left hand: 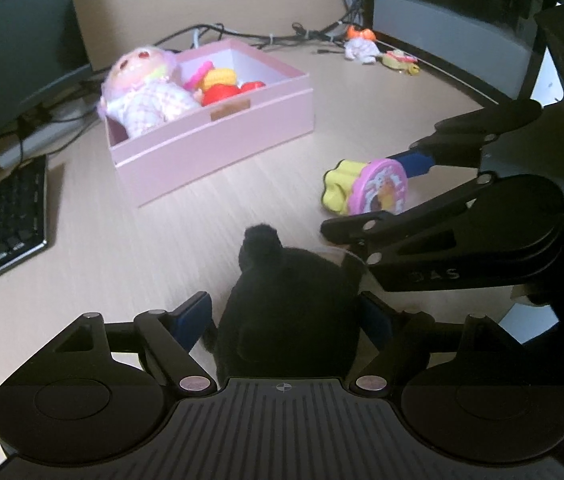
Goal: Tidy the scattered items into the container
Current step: 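Carry the pink round toy into the pink box with the right tool while the left holds the black plush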
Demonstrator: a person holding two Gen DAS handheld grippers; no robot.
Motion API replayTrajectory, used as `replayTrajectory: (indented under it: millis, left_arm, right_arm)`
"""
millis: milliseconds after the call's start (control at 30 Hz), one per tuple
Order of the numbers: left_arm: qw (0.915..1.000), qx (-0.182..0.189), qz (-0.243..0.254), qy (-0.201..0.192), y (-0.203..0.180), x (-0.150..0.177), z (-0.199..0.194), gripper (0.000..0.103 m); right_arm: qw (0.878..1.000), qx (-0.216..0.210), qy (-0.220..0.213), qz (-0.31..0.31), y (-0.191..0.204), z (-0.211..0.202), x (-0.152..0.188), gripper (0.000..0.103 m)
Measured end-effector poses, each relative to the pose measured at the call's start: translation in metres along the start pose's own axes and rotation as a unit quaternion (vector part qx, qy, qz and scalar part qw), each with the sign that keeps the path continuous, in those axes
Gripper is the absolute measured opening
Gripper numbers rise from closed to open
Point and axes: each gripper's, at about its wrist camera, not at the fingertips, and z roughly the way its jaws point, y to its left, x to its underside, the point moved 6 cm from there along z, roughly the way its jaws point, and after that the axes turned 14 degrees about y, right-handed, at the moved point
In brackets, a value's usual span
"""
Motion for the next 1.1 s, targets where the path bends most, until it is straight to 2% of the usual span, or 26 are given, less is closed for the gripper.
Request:
replayTrajectory:
  millis: [67,400,500,600,833,967,1100]
  left_arm:
    - [1.0,0.003,0.001,-0.002,0.0,0.0,0.001,0.074]
    - [0.9998,-0.004,0.005,-0.02,0.002,-0.01,-0.008,0.071]
    - [0.9991,-0.008,0.005,-0.042,0.004,-0.025,-0.02,0.071]
    - [0.9964,-0.023,0.006,-0.082,0.009,-0.052,-0.034,0.071]
    - [0.9861,-0.052,-0.01,-0.158,0.028,-0.13,-0.044,0.071]
    - [0.9792,-0.06,-0.039,-0.19,0.043,-0.166,-0.036,0.071]
    - [0.9745,-0.066,-0.06,-0.206,0.055,-0.191,-0.017,0.071]
  right_arm:
    - [1.0,0.004,0.004,0.005,-0.003,0.001,0.003,0.056]
    - [1.0,0.012,0.0,0.009,-0.014,-0.007,0.004,0.056]
    - [0.999,0.016,-0.02,0.022,-0.029,-0.019,-0.005,0.055]
    - [0.997,0.027,-0.052,0.042,-0.052,-0.039,-0.021,0.055]
    - [0.988,0.05,-0.134,0.054,-0.109,-0.088,-0.089,0.055]
    - [0.985,0.03,-0.161,0.057,-0.135,-0.097,-0.14,0.055]
    - [0.985,-0.011,-0.158,0.064,-0.149,-0.077,-0.188,0.055]
